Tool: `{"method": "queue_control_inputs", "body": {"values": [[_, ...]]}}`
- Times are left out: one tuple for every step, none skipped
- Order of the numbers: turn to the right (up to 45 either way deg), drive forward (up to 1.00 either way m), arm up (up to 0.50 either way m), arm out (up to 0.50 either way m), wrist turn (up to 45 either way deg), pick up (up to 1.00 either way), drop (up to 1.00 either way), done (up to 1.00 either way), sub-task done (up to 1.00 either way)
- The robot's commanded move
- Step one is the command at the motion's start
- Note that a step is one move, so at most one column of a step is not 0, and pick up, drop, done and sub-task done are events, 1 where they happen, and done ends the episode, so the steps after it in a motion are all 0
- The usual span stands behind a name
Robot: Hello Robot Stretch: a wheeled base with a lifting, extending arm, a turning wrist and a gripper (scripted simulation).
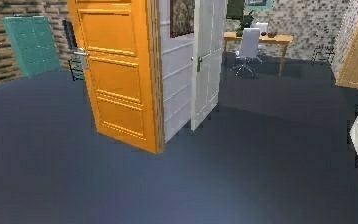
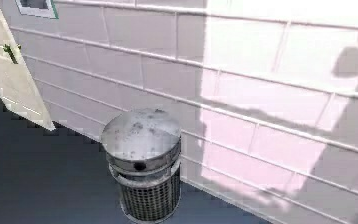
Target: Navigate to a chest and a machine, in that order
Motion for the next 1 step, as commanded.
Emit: {"method": "queue_control_inputs", "body": {"values": [[-45.0, 0.0, 0.0, 0.0, 0.0, 0.0, 0.0, 0.0, 0.0]]}}
